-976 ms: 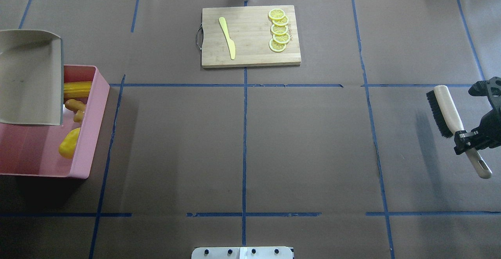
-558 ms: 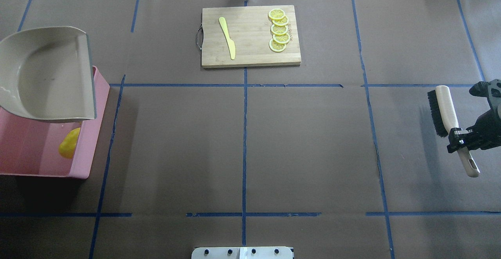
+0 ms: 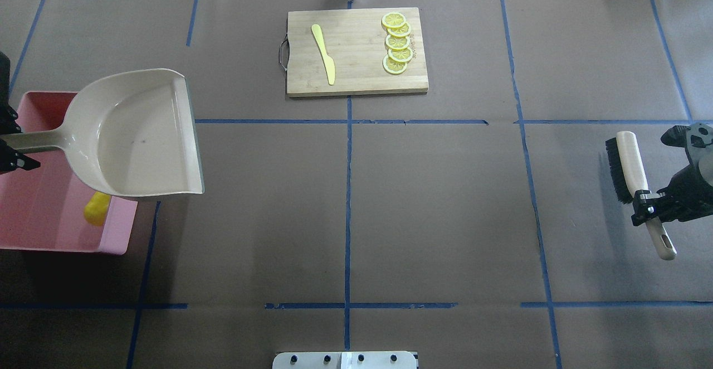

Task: Sweep and dump trash into bin
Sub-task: 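Hold the emptied dustpan above the pink bin with the left gripper, then lower the dustpan beside the bin with left gripper while right sets brush down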

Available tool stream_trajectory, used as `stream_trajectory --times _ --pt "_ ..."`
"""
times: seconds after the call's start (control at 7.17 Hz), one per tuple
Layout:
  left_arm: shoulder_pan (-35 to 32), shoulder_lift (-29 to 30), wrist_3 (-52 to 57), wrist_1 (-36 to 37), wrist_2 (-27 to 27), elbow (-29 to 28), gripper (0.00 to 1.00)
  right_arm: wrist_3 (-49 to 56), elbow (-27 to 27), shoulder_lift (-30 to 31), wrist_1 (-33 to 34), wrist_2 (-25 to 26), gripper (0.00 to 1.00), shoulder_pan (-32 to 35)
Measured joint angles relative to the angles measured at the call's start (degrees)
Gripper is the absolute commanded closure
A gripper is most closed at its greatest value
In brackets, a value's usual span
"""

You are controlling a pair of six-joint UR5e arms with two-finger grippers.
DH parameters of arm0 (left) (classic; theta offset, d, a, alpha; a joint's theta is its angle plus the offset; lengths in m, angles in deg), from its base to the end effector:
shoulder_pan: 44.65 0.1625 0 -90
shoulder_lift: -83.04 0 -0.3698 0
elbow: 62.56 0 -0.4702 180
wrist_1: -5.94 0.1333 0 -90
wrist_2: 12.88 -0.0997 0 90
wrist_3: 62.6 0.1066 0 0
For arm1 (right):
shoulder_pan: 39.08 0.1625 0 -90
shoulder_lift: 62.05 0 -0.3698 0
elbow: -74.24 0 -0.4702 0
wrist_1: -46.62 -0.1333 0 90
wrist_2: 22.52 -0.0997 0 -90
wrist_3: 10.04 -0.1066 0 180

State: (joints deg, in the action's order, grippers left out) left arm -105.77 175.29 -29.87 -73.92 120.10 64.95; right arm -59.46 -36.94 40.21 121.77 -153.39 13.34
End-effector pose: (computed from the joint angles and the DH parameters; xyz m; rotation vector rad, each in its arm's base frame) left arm 0.1890 -0.4681 0.2498 0.5507 0.7634 1.1940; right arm -0.2605 -0.4427 0.4845 -0.1957 -0.7825 0.0474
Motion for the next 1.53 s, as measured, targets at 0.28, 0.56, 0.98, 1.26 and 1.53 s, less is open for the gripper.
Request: stream_trajectory --times 0.28,0.56,0.98,1.26,1.53 --pt "4.3 1.4 -3.5 -0.3 -0.6 -0.1 1.0 0.3 0.1 0.0 0.0 0.3 0.71 -1.6" --pt "8.3 2.8 -6.5 -0.4 -2.7 -0.3 1.0 0.4 0.3 0.0 0.0 0.5 0.22 -2.5" --pt "12.5 5.1 -9.0 -0.4 -4.8 -0.9 0.99 0.1 0.5 0.0 0.0 0.4 0.01 -2.8" --pt "15.1 5.9 -9.7 -0.3 -6.3 -1.4 0.97 -0.2 0.3 -0.2 0.0 0.4 0.01 -2.7" --pt "19.4 8.0 -9.6 -0.4 -8.0 -4.0 0.97 -0.2 -1.1 -0.3 0.0 0.5 0.01 -2.1"
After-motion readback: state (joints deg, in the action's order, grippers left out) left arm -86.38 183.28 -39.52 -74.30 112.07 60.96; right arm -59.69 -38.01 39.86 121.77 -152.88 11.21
